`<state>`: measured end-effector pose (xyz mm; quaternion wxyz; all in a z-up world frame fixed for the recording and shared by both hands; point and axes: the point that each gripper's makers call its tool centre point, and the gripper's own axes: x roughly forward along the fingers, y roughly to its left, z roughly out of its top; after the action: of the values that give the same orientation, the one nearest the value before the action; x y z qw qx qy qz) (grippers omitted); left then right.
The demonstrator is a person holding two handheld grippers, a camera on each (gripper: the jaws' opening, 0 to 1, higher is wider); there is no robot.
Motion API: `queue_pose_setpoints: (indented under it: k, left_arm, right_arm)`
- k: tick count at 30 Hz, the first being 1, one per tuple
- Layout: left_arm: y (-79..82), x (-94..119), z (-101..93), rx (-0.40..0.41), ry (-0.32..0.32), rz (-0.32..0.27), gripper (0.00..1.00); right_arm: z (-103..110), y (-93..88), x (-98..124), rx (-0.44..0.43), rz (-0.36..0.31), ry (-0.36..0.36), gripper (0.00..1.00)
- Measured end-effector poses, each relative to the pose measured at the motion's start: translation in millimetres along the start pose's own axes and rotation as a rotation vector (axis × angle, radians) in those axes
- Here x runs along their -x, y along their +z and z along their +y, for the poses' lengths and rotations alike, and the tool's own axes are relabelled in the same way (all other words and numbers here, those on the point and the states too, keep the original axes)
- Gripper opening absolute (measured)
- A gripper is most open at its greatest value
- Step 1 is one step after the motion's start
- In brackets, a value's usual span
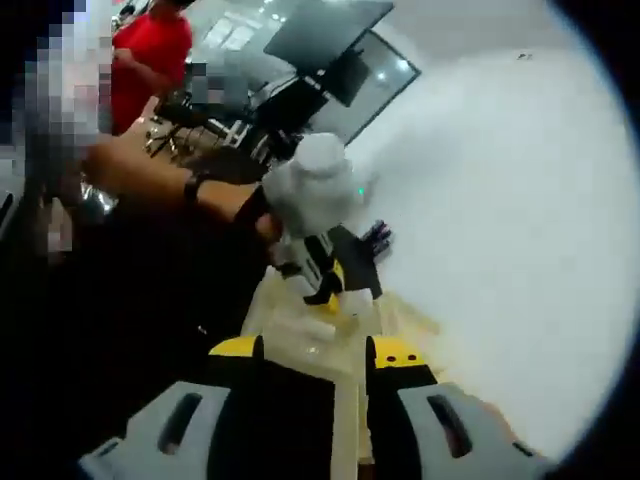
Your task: Open the drawer, pick up the cosmetic bottles from the table one by one, place them into the drawer, release the gripper, close the drawer, and move the gripper away
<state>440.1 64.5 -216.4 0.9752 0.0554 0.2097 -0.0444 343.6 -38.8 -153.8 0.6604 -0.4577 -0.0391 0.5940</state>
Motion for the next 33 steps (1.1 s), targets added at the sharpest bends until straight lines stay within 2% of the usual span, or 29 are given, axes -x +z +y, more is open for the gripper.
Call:
queue_pose_setpoints:
  k: [2, 5, 10, 14, 21, 25, 29, 33]
  left_arm:
    - [-6.5, -4.0, -5.3, -0.012, -0.014, 0.049, 0.16]
    - [-8.5, -10.6, -11.3, -0.043, -0.02, 0.081, 0.16]
    - [-13.4, -18.7, -16.7, -0.06, -0.026, 0.137, 0.16]
    - [-20.0, -23.8, -16.4, -0.038, -0.035, 0.19, 0.16]
    - [-39.1, -33.3, -11.7, 0.007, -0.035, 0.274, 0.16]
    - [-57.8, -34.7, -15.6, 0.036, -0.04, 0.327, 0.16]
    - [-67.1, -38.7, -14.1, 0.031, -0.031, 0.36, 0.16]
    - [-69.2, -41.0, -17.7, 0.045, -0.037, 0.368, 0.16]
  right_arm:
    - [6.6, -8.4, 0.2, 0.025, 0.036, 0.022, 0.37]
    - [11.6, -22.3, 1.4, 0.079, 0.101, 0.035, 0.37]
    - [16.7, -39.9, 3.2, 0.064, 0.179, 0.04, 0.37]
    - [13.2, -52.4, 7.0, 0.05, 0.232, -0.004, 0.37]
    - [6.3, -58.2, 7.2, 0.046, 0.253, -0.014, 0.37]
    - [7.3, -58.5, 6.6, 0.05, 0.254, -0.011, 0.37]
    - [7.8, -62.2, 4.6, 0.054, 0.27, -0.01, 0.37]
    - [7.3, -64.9, 0.2, 0.064, 0.293, -0.009, 0.37]
